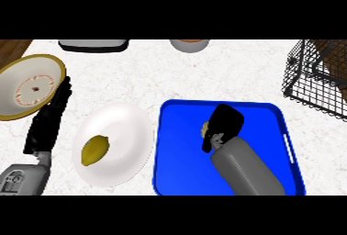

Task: Pick the squash from the tray and place it in the tiered basket

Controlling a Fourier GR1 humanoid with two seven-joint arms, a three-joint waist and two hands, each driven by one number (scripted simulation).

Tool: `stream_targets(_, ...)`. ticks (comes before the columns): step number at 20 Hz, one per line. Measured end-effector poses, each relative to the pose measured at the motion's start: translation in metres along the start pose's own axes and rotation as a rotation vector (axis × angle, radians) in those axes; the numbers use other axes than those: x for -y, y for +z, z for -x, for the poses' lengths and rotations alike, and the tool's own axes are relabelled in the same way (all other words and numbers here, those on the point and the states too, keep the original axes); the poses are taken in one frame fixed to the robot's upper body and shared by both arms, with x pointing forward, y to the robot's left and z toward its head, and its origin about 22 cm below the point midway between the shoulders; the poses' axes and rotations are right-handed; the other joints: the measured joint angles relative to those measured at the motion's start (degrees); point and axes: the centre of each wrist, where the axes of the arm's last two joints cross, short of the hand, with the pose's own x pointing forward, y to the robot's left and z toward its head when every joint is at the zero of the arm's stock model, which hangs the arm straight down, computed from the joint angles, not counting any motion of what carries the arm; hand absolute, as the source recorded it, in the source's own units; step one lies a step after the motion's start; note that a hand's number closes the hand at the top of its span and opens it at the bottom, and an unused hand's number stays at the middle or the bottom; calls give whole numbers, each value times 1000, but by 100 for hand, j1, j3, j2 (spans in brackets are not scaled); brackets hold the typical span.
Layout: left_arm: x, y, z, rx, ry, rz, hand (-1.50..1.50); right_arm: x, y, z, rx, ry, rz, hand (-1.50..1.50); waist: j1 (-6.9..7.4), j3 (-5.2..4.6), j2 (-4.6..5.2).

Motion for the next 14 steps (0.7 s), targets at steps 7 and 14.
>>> stream_targets(7,3,-3,-4,8,2,-1,0,53,-34,-23,180,-253,-48,150,44,29,71)
stream_targets(14,-1,0,0,-3,-1,-8,0,120,-29,-38,245,-537,220,150,-27,29,37)
